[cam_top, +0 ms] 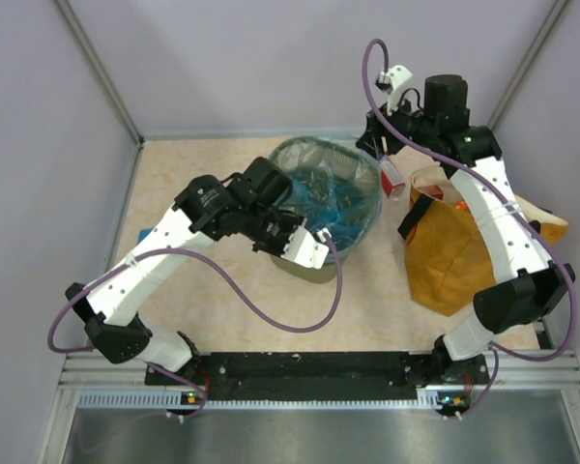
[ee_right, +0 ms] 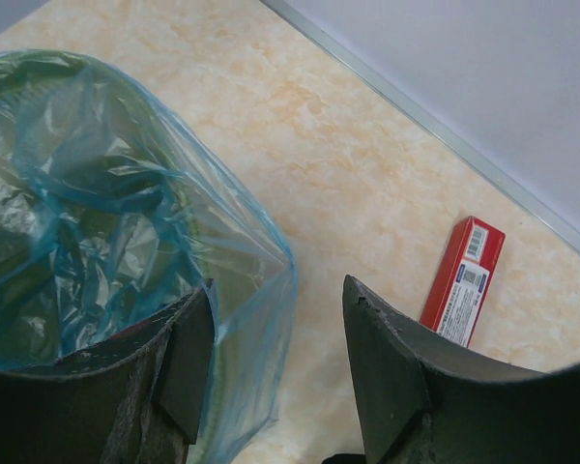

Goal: Put the trash bags into the trash bin
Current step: Place the trash bag in the trash bin.

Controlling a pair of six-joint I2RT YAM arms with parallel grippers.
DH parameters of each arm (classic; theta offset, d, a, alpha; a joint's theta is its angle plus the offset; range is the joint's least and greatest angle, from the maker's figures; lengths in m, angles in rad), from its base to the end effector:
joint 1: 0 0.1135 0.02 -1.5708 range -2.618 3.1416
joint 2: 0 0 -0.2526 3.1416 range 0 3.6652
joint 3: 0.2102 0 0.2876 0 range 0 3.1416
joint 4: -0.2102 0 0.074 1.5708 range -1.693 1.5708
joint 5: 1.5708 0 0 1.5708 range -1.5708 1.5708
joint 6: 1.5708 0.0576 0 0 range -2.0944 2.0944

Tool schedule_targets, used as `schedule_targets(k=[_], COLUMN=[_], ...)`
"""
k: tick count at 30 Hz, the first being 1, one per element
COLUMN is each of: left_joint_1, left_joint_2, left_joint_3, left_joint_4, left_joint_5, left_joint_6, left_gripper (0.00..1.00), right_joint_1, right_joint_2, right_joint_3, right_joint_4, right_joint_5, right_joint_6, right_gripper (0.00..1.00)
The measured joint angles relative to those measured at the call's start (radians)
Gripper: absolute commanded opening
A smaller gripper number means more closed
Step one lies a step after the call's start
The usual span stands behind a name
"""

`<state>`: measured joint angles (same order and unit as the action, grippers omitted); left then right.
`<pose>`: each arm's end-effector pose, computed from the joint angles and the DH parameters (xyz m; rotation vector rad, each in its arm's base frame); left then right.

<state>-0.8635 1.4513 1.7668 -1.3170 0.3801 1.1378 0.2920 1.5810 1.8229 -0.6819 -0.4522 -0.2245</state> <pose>0.1835 -0.2475 0.4012 2.1843 1.2330 -0.3771 0.3711 0.1378 0.4381 -0.7838 1.8375 0.4968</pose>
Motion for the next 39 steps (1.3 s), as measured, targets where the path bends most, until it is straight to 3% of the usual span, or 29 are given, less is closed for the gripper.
schedule_targets(k=[10, 12, 14, 20, 26, 33, 39], left_joint_1=[0.002, 0.001, 0.001, 0.008, 0.027, 0.109, 0.201], left_joint_2=[0.018, 0.018, 0.018, -0.003, -0.121, -0.320, -0.492], left_joint_3=[0.051, 0.051, 0.051, 0.051, 0.013, -0.165, -0.389], left_joint_4=[0.036, 0.049, 0.069, 0.151, 0.223, 0.346, 0.484], left_joint_5=[-0.061, -0.066, -0.076, -0.087, -0.079, -0.052, -0.138], left_joint_6=[0.056, 0.059, 0.053, -0.015, -0.150, -0.377, -0.573], left_gripper=[0.37, 0.58, 0.99, 0.99, 0.99, 0.99, 0.99], right_joint_1=[0.000, 0.000, -0.001, -0.001, -0.008, -0.071, -0.097], right_joint_2=[-0.037, -0.041, -0.043, -0.047, -0.096, -0.133, -0.100], right_joint_3=[0.000, 0.000, 0.000, -0.001, -0.039, -0.082, -0.095], right_joint_4=[-0.017, -0.021, -0.023, -0.030, -0.037, -0.037, -0.036], right_joint_5=[-0.016, -0.013, -0.013, -0.014, -0.015, 0.002, 0.032], right_joint_6=[0.012, 0.012, 0.012, 0.013, 0.014, 0.000, -0.030], right_gripper=[0.55, 0.55, 0.55, 0.56, 0.56, 0.56, 0.54])
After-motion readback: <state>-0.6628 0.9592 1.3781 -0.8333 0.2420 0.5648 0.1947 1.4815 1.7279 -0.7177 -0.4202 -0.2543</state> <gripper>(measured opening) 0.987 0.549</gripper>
